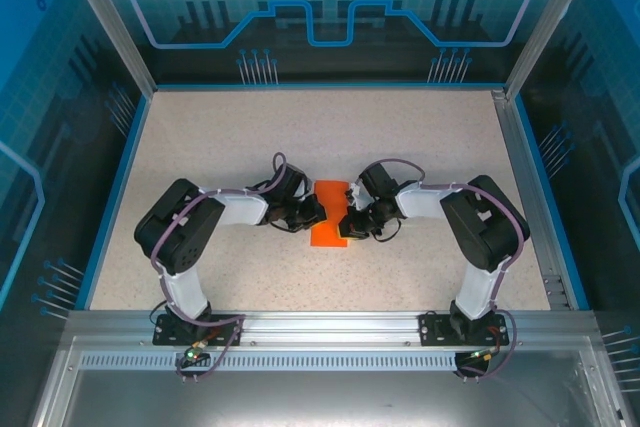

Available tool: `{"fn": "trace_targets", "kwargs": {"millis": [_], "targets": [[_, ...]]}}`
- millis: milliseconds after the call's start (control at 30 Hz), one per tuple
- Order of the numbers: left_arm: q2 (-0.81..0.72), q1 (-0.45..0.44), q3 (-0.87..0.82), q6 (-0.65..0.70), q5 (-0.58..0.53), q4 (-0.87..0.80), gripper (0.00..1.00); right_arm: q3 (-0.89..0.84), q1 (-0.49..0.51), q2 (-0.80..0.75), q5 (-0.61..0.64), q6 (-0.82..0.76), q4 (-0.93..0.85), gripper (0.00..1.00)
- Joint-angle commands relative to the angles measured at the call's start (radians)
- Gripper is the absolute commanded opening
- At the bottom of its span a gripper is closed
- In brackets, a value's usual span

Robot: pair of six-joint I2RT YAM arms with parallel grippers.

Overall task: Fold a paper plane with a square sheet of paper (pick it up from the middle)
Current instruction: Fold the triangle a second time at the center of the table.

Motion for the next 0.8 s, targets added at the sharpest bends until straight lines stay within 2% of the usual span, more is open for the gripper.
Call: {"fn": "trace_targets", "kwargs": {"millis": [0,200,433,633,767], "targets": [[0.035,-0.005,0.005,0.021,-0.04,-0.058,0.08,-0.011,0.029,-0.018,0.029,0.007,-0.086,0.04],[0.041,-0.005,-0.002,0.026,-0.048,-0.066,0.07,0.083,0.06,-0.018,0.021,0.016,-0.089,0.04],[0.039,-0.005,-0.004,0.021,-0.047,-0.063,0.07,0.149,0.067,0.069,0.033,0.031,-0.074,0.04],[0.036,-0.005,-0.004,0.022,-0.045,-0.064,0.07,0.138,0.059,0.134,0.046,-0.006,-0.116,0.06],[0.039,-0.005,-0.007,0.02,-0.05,-0.064,0.07,0.103,0.058,0.114,0.036,-0.013,-0.117,0.06]]}}
